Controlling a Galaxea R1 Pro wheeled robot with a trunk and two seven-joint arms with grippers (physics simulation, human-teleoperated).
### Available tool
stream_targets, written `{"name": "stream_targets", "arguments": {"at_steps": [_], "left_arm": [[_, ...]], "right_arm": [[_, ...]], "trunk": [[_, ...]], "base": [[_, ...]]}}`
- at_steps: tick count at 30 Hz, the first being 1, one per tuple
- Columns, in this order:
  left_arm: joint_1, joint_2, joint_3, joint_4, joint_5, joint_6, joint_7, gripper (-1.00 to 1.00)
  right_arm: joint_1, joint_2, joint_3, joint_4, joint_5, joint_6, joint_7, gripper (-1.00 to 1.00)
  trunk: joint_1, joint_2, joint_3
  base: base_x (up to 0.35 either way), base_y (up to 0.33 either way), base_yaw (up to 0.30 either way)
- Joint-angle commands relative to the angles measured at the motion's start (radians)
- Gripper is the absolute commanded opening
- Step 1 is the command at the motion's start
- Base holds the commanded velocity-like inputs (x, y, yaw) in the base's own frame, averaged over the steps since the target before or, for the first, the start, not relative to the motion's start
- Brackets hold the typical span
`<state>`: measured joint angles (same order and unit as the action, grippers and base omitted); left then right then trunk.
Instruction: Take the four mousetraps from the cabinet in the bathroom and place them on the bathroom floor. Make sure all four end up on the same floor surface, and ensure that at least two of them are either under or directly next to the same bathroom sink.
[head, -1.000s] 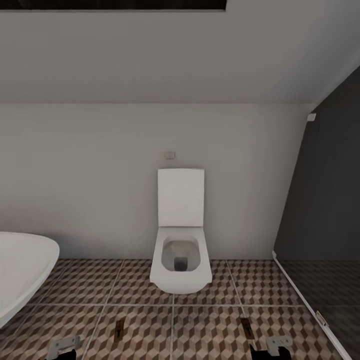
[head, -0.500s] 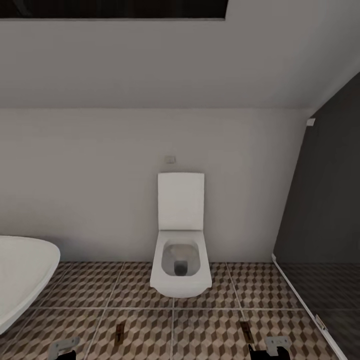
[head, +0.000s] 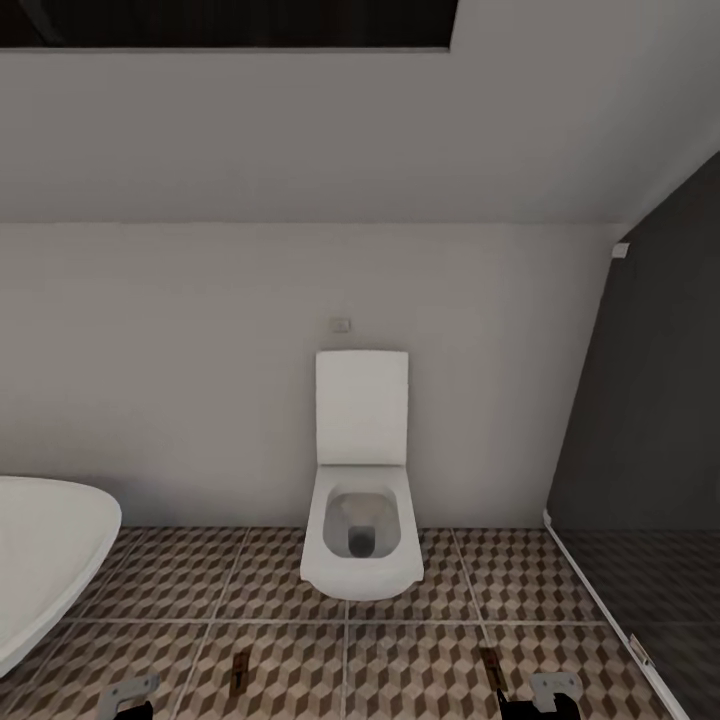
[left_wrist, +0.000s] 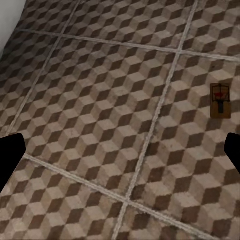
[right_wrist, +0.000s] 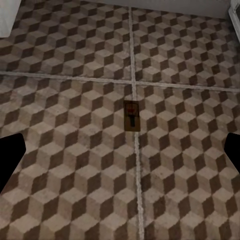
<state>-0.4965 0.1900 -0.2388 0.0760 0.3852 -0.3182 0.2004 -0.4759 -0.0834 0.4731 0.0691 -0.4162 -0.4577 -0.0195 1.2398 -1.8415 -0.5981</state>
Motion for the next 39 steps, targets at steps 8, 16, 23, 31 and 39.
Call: {"name": "stream_targets", "arguments": {"at_steps": [8, 16, 23, 31, 39], "left_arm": [[0.002, -0.001, -0.010, 0.003, 0.005, -0.006, 0.001, 1.00], [0.003, -0.003, -0.010, 0.001, 0.002, -0.007, 0.004, 1.00], [0.004, -0.005, -0.011, 0.001, 0.002, -0.007, 0.005, 1.00], [0.004, -0.010, -0.011, 0.001, 0.003, -0.007, 0.005, 1.00], [0.004, -0.013, -0.011, 0.001, 0.003, -0.007, 0.005, 1.00]], "right_arm": [[-0.001, 0.001, 0.008, 0.003, -0.004, -0.005, -0.002, 1.00], [-0.001, 0.001, 0.009, 0.003, -0.004, -0.004, -0.002, 1.00], [-0.001, 0.001, 0.008, 0.003, -0.004, -0.004, -0.002, 1.00], [-0.001, 0.001, 0.008, 0.003, -0.004, -0.004, -0.002, 1.00], [-0.001, 0.001, 0.009, 0.003, -0.004, -0.004, -0.002, 1.00]], "trunk": [[0.000, -0.001, -0.001], [0.000, -0.001, -0.001], [0.000, -0.001, -0.001], [0.000, -0.001, -0.001], [0.000, -0.001, -0.001]], "base": [[0.000, 0.000, 0.000], [0.000, 0.000, 0.000], [0.000, 0.000, 0.000], [0.000, 0.000, 0.000], [0.000, 0.000, 0.000]]}}
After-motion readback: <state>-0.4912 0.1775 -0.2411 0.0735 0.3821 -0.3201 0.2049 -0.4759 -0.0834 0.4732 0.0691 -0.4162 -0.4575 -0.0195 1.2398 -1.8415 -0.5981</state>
